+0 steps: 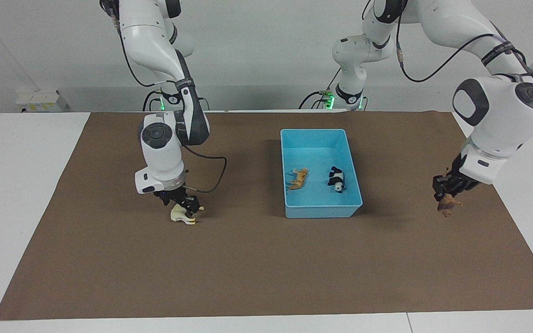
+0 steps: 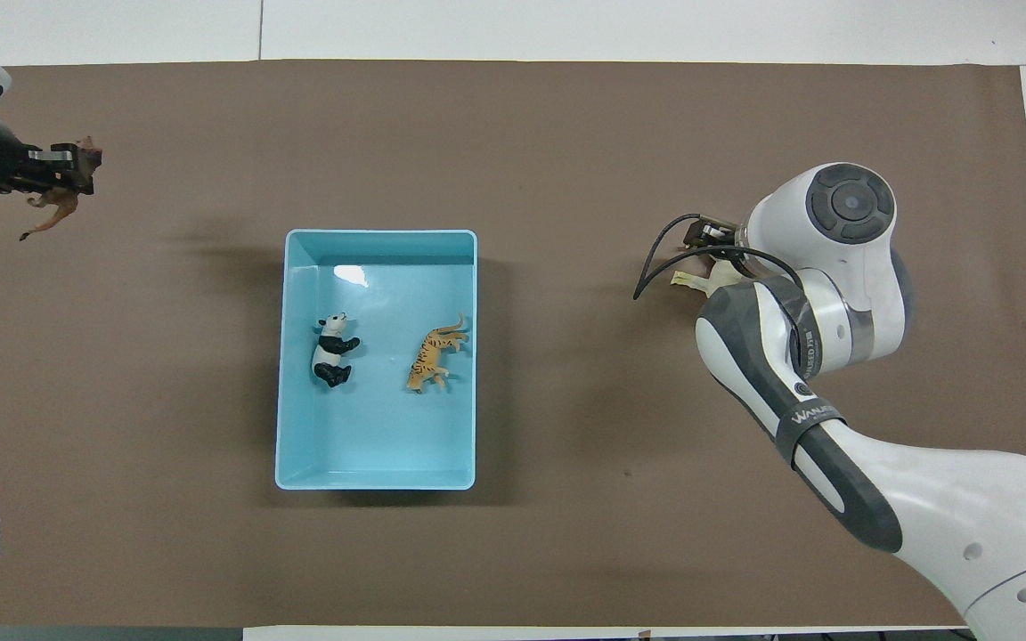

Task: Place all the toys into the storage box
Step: 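Place the brown horse in the box while the right gripper grasps the cream horse, then carry the cream horse over the box while the left gripper withdraws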

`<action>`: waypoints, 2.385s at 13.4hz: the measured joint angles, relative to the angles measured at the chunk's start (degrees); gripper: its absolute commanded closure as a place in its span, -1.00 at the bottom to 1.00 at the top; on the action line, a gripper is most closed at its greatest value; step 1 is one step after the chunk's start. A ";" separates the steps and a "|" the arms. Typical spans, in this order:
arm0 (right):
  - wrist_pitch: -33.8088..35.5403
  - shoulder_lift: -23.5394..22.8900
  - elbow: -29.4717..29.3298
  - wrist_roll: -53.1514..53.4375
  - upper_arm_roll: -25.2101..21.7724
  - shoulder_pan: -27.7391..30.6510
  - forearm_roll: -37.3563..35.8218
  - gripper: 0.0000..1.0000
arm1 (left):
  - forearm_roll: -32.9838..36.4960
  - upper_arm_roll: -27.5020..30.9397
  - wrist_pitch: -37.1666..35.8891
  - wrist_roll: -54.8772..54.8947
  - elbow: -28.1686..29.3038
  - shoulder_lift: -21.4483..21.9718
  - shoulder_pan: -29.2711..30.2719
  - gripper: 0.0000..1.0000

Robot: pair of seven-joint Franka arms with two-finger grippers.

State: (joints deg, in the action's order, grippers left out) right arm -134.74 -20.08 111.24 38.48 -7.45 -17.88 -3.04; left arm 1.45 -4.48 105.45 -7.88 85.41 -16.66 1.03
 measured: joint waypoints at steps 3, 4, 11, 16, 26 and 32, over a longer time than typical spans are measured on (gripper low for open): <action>-3.89 -0.79 2.07 -0.72 0.00 0.10 0.00 -0.92 | -0.02 -0.23 -5.16 -11.25 0.27 4.14 -7.88 0.84; -4.75 -1.18 2.49 -0.73 0.00 0.10 0.00 -0.34 | -0.02 -0.27 -5.52 -15.03 1.08 4.89 -10.72 0.65; -0.67 -1.27 0.42 -0.74 0.16 0.12 0.05 1.00 | 0.00 -0.34 -5.32 -29.68 9.86 8.47 -20.84 -1.00; 21.32 0.43 -14.40 -0.80 1.21 -0.35 0.51 1.00 | 0.12 1.42 -3.52 -23.53 9.58 9.31 -15.91 -1.00; 30.15 -3.87 -41.36 15.70 5.72 -24.10 6.20 1.00 | 0.09 1.57 -11.64 2.42 6.78 16.89 3.16 -1.00; 18.73 -14.12 -41.32 19.69 5.42 -30.07 3.72 -1.00 | 0.11 0.96 -16.36 2.29 5.70 17.06 2.82 -1.00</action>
State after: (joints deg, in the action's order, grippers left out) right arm -116.01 -34.21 69.93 58.17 -2.03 -47.95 0.68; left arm 1.56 -3.52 89.08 -5.59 91.11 0.40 3.84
